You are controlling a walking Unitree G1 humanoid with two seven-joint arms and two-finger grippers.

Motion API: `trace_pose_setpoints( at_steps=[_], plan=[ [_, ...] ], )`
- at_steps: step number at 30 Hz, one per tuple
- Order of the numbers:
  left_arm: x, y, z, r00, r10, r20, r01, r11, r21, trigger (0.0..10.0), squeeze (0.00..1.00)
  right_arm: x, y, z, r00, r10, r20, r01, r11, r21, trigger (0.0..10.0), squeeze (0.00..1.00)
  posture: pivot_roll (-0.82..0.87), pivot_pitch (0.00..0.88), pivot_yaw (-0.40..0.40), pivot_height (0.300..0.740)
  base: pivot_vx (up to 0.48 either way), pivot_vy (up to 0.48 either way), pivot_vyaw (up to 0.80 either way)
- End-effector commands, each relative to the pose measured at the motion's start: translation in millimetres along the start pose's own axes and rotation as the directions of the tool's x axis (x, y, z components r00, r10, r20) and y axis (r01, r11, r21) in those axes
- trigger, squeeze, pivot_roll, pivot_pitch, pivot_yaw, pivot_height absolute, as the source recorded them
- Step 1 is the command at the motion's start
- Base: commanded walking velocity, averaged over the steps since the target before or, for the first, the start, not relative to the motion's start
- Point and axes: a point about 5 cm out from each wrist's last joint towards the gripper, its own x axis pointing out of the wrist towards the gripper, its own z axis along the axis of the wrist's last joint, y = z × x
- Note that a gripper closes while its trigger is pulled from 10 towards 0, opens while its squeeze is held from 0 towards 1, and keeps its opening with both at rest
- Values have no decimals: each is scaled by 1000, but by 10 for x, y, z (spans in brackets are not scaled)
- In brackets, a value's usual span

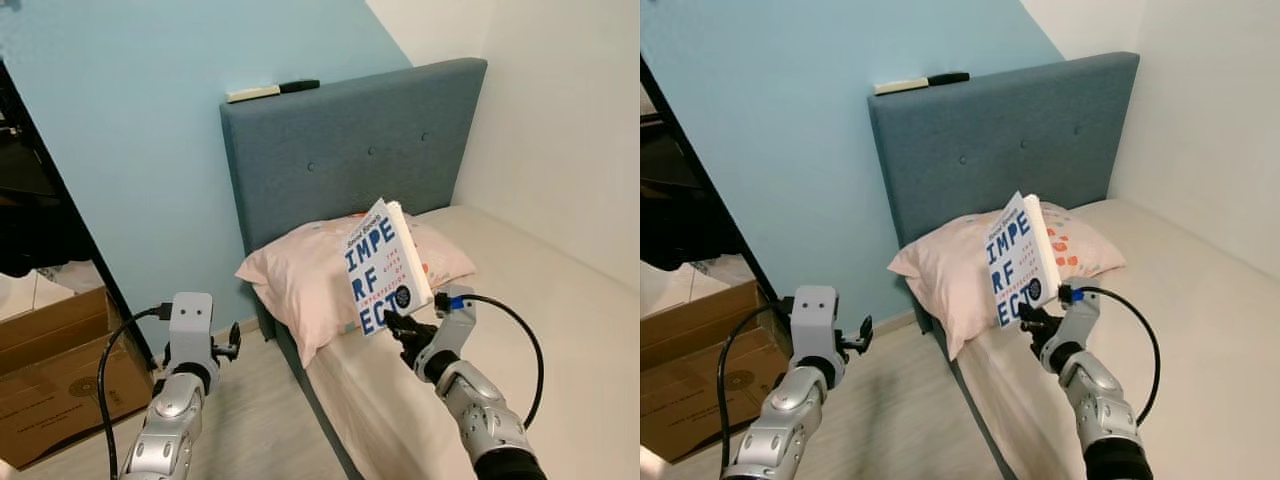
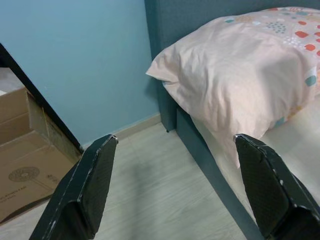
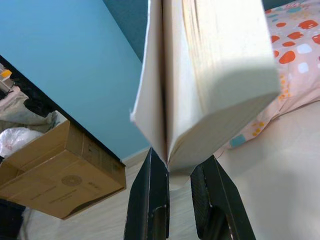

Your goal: Clean up the room

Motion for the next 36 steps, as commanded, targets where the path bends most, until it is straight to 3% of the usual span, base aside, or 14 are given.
trace_pose_setpoints(
  at_steps=[1,36],
  plan=[
    [19,8,0,1000,6,2,-6,1000,19,10000,0,4,31,39,999,11,38,-11,1000,-5,10000,0,39,7,6,707,0,0,-800],
    [39,47,26,999,37,30,-38,999,25,10000,0,12,39,28,999,16,33,-16,1000,0,10000,0,39,15,-1,707,0,0,-800]
  ],
)
